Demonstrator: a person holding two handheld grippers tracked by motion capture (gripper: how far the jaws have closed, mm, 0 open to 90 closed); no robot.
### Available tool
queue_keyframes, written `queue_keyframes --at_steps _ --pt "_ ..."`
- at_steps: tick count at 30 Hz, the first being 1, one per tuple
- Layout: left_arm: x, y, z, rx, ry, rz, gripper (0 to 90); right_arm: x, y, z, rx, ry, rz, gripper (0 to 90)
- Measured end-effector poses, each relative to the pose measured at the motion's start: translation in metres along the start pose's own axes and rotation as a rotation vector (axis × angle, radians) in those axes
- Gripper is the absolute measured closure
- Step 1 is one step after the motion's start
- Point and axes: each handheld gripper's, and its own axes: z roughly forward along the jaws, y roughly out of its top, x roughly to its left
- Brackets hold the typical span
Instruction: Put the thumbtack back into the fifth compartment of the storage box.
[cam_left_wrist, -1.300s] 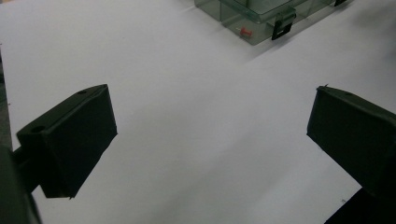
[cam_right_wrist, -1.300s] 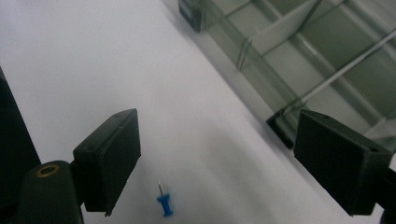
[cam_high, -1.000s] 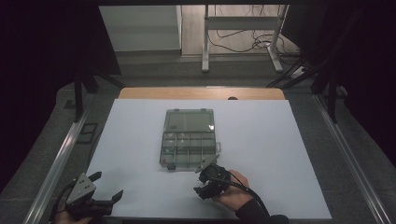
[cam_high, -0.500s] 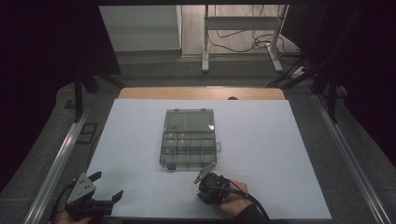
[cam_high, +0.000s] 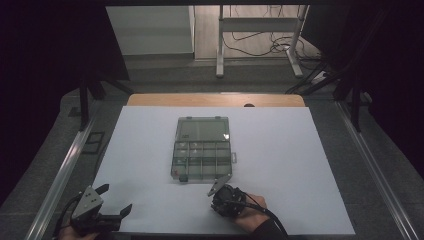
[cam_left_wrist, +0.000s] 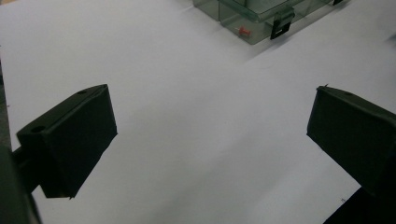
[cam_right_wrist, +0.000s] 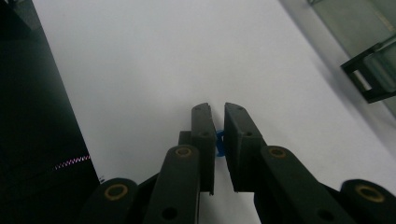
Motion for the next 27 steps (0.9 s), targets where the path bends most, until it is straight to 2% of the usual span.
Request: queue_keyframes --at_steps 11,22,27 --pt "-0.001 0.0 0.001 0.005 0.002 0.009 1.9 -0.008 0.002 -0.01 -0.07 -0.006 0.049 82.4" --pt "-0.001 0.001 0.001 0.008 0.001 0.013 1.9 -0.013 0.005 -0.017 -0.13 -0.017 0.071 82.4" --pt "-0.002 0.001 0.001 0.01 0.001 0.015 1.9 -0.014 0.007 -0.019 -0.163 0.0 0.083 82.4"
